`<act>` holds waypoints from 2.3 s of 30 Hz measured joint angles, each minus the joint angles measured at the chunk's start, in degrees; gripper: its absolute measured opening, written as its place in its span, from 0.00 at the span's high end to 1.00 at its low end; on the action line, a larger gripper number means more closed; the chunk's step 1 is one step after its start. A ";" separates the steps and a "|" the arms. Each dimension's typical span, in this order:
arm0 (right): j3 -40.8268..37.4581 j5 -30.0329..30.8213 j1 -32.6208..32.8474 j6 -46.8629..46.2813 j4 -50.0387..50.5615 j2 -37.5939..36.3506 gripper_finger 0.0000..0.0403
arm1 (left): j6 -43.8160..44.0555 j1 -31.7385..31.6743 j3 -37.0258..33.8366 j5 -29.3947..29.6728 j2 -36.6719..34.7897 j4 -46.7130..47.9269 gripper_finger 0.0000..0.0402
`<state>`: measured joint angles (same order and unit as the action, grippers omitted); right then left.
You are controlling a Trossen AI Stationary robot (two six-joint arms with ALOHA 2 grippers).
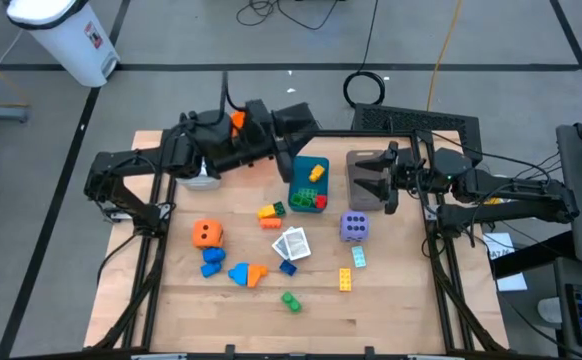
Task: Pick & Place Toys
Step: Put the purple dice into the black bin
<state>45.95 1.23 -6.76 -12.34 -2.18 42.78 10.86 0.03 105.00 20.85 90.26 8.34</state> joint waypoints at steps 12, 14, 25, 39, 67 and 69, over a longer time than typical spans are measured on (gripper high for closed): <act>0.02 0.04 0.00 -0.45 -6.37 0.30 0.44 | 17.21 -0.13 0.08 -3.54 0.40 5.83 0.62; 0.02 0.07 0.01 -0.45 -7.53 0.57 0.44 | 11.41 -0.47 0.08 -5.52 0.44 12.32 0.62; 0.50 -4.27 3.15 -2.99 -11.30 8.08 0.44 | 13.10 -1.29 -0.61 -4.94 0.33 61.53 0.62; 13.50 -4.40 8.81 4.27 -1.30 19.38 0.44 | 15.28 4.34 -22.65 -6.50 -0.98 51.29 0.62; 35.40 -4.57 16.54 11.52 72.03 33.89 0.44 | 16.32 -3.69 -35.20 -20.18 -1.51 8.21 0.62; 34.92 -4.51 16.79 11.00 73.12 35.57 0.44 | 16.72 -4.17 -35.18 -22.65 -1.51 3.44 0.62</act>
<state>80.87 -3.27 10.02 -1.35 70.94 78.36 27.57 -4.13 69.82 -1.80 88.75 11.78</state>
